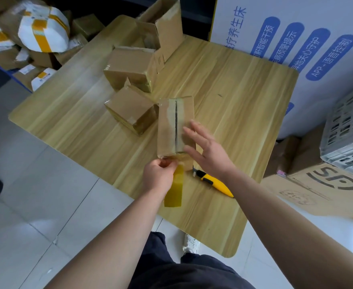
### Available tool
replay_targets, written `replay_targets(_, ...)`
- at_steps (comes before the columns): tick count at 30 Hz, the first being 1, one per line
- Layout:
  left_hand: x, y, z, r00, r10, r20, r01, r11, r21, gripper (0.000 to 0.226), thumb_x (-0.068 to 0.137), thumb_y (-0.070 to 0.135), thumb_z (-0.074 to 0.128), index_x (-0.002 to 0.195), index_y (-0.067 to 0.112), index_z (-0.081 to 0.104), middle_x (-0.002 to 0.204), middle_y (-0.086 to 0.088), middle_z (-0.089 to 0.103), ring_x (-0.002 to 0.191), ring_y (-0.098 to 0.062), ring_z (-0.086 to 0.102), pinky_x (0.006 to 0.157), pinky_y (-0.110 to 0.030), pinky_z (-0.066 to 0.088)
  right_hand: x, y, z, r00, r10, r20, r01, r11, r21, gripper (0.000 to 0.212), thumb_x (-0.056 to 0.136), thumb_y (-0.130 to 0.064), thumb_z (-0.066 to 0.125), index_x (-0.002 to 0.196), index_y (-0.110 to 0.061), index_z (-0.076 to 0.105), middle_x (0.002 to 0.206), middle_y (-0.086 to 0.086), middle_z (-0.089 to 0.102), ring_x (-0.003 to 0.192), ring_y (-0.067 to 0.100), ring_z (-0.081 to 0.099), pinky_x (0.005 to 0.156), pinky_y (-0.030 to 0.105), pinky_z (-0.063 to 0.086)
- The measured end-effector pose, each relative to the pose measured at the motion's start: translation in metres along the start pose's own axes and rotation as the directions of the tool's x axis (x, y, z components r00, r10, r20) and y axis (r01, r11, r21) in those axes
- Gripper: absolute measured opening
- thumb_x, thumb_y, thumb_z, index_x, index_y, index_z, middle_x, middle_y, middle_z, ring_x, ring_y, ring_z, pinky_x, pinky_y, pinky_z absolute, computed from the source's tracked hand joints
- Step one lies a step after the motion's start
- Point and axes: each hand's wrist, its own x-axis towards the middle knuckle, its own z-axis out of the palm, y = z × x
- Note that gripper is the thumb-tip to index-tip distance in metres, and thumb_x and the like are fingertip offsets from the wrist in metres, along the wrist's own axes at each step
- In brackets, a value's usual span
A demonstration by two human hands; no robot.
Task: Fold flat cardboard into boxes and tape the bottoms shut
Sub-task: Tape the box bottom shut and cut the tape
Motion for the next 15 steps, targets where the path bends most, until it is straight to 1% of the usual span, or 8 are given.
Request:
replay_targets(2, 0.0, 0.002, 0.0, 1.0, 0.016, -0.013, -0.016, 0.999, 0.037, 0.022, 0.077, 0.037, 0.075, 0.067, 0.022, 0.062, 0.067, 0.007, 0.064, 0.064, -0.013, 0.061, 0.053, -0.023, 0.042, 0.005, 0.006, 0.006, 0.998, -0.016, 0.055, 0.015, 1.0, 0.014, 0.054, 0.092, -0.037, 0.06, 0.14, -0.017, 0.049, 0.155, 0.001, 0.03, 0.147, 0.021, 0.018, 0.12, 0.036, 0.018)
replay_targets(5, 0.002, 0.008, 0.001, 0.999, 0.044, -0.023, -0.041, 0.994, 0.098, 0.018, 0.076, 0.036, 0.074, 0.072, 0.021, 0.066, 0.066, 0.008, 0.063, 0.067, -0.017, 0.062, 0.052, -0.022, 0.04, 0.004, 0.01, 0.01, 0.999, 0.029, 0.042, -0.033, 0.997, 0.075, 0.054, 0.089, -0.034, 0.064, 0.139, -0.02, 0.05, 0.15, -0.013, 0.027, 0.147, 0.017, 0.016, 0.12, 0.036, 0.017)
replay_targets(6, 0.003, 0.008, 0.0, 0.999, 0.045, -0.019, -0.042, 0.992, 0.123, 0.017, 0.076, 0.035, 0.074, 0.076, 0.02, 0.068, 0.067, 0.007, 0.064, 0.07, -0.019, 0.063, 0.053, -0.024, 0.039, 0.004, 0.01, 0.01, 0.999, 0.035, 0.037, -0.038, 0.996, 0.076, 0.054, 0.089, -0.034, 0.065, 0.139, -0.021, 0.05, 0.15, -0.013, 0.027, 0.147, 0.018, 0.016, 0.12, 0.035, 0.017)
replay_targets(8, 0.004, -0.001, -0.005, 0.999, 0.039, 0.004, -0.039, 0.968, 0.25, 0.015, 0.077, 0.033, 0.073, 0.082, 0.019, 0.071, 0.075, 0.002, 0.067, 0.076, -0.024, 0.064, 0.059, -0.025, 0.038, 0.005, 0.008, 0.009, 0.998, 0.05, 0.041, -0.053, 0.996, 0.065, 0.053, 0.089, -0.034, 0.065, 0.138, -0.021, 0.051, 0.153, -0.009, 0.03, 0.147, 0.019, 0.017, 0.12, 0.035, 0.017)
replay_targets(9, 0.004, -0.01, -0.009, 0.999, 0.038, 0.013, -0.04, 0.948, 0.316, 0.013, 0.078, 0.029, 0.072, 0.085, 0.019, 0.072, 0.079, -0.001, 0.068, 0.08, -0.026, 0.064, 0.061, -0.025, 0.038, 0.005, 0.007, 0.009, 0.997, 0.058, 0.048, -0.06, 0.997, 0.055, 0.053, 0.089, -0.034, 0.065, 0.138, -0.021, 0.051, 0.154, -0.006, 0.03, 0.147, 0.019, 0.017, 0.121, 0.035, 0.017)
replay_targets(10, 0.004, -0.02, -0.013, 0.999, 0.042, 0.017, -0.045, 0.94, 0.338, 0.01, 0.079, 0.026, 0.07, 0.084, 0.018, 0.072, 0.082, -0.002, 0.068, 0.083, -0.026, 0.064, 0.062, -0.025, 0.038, 0.006, 0.006, 0.008, 0.997, 0.064, 0.053, -0.066, 0.997, 0.045, 0.053, 0.089, -0.035, 0.065, 0.139, -0.022, 0.051, 0.155, -0.006, 0.03, 0.147, 0.019, 0.017, 0.121, 0.036, 0.017)
replay_targets(12, 0.006, -0.033, -0.022, 0.997, 0.066, 0.026, -0.071, 0.948, 0.311, 0.004, 0.08, 0.023, 0.068, 0.081, 0.02, 0.069, 0.078, 0.004, 0.066, 0.083, -0.021, 0.064, 0.058, -0.024, 0.039, 0.007, 0.006, 0.007, 0.996, 0.076, 0.044, -0.078, 0.996, 0.038, 0.054, 0.088, -0.037, 0.065, 0.139, -0.024, 0.051, 0.155, -0.007, 0.03, 0.147, 0.019, 0.018, 0.121, 0.039, 0.017)
replay_targets(15, 0.011, -0.029, -0.032, 0.994, 0.108, 0.008, -0.106, 0.953, 0.282, 0.008, 0.081, 0.028, 0.069, 0.076, 0.022, 0.067, 0.07, 0.008, 0.063, 0.07, -0.017, 0.06, 0.056, -0.022, 0.039, 0.005, 0.003, 0.01, 0.996, 0.086, 0.011, -0.087, 0.996, 0.028, 0.061, 0.079, -0.039, 0.075, 0.135, -0.025, 0.055, 0.153, -0.006, 0.035, 0.144, 0.019, 0.023, 0.12, 0.042, 0.017)
